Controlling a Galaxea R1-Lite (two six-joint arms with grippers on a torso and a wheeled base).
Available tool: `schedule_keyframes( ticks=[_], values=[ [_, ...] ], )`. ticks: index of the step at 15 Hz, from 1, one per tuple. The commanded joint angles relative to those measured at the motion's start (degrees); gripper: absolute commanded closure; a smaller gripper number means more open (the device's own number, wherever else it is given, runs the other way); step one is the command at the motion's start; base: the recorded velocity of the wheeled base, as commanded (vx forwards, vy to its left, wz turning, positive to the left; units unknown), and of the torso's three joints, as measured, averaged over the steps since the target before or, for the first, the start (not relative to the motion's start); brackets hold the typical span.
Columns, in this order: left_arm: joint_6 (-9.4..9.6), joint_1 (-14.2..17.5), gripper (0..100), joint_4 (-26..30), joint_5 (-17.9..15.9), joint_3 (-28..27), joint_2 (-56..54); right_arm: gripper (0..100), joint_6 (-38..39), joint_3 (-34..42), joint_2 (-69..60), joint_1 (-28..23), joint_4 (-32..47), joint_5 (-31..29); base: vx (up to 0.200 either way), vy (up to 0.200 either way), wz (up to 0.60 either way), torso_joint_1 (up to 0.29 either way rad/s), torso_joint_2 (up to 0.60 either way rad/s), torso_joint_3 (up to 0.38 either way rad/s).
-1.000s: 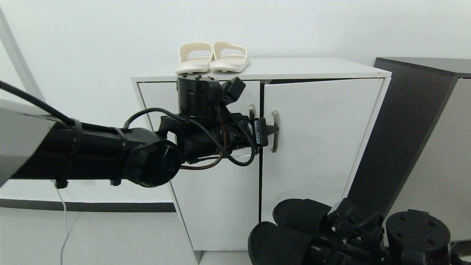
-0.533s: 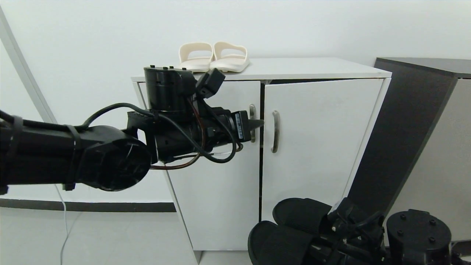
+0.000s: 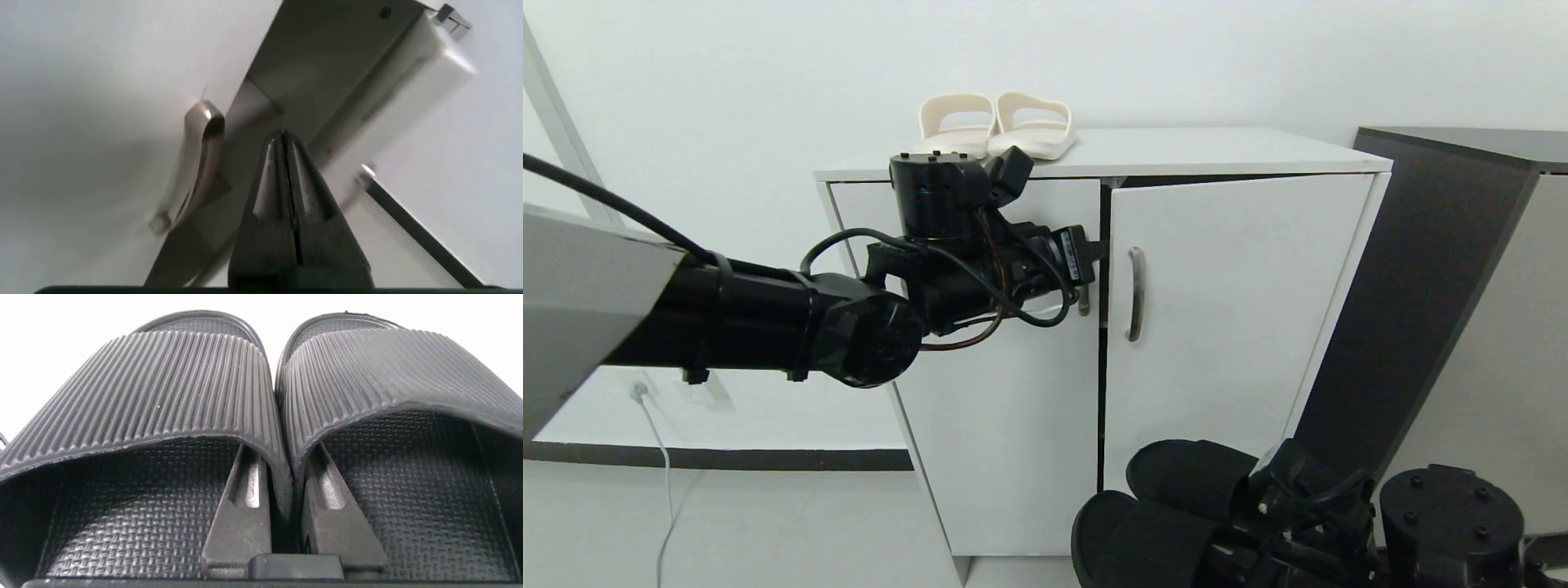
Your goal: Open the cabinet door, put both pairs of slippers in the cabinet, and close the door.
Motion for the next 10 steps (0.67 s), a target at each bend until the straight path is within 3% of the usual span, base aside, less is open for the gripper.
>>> schedule_keyframes(
  ticks=[1,4,6,8,10],
  values=[
    [-0.01,-0.1,100,-0.1,0.0,-2.5,3.0,100,0.0,0.0,0.2,0.1,0.0,0.0,0.000,0.000,0.00,0.000,0.00,0.000],
    [-0.01,-0.6,100,-0.1,0.0,-3.3,3.4,100,-0.1,0.0,0.3,0.4,0.0,0.0,0.000,0.000,0.00,0.000,0.00,0.000],
    [-0.01,-1.7,100,-0.1,0.0,-2.8,3.3,100,0.0,0.0,0.3,0.5,0.0,0.0,-0.200,0.000,0.00,0.005,0.00,0.000],
    [0.26,-5.6,100,-0.9,0.6,-0.5,2.5,100,0.0,0.0,0.4,1.0,0.0,0.0,-0.200,0.000,0.00,0.000,0.00,0.002],
    [0.35,-9.7,100,-5.9,0.6,4.8,-0.3,100,0.0,0.0,0.3,1.3,0.0,0.0,-0.200,0.000,0.00,-0.002,0.00,0.000]
  ],
)
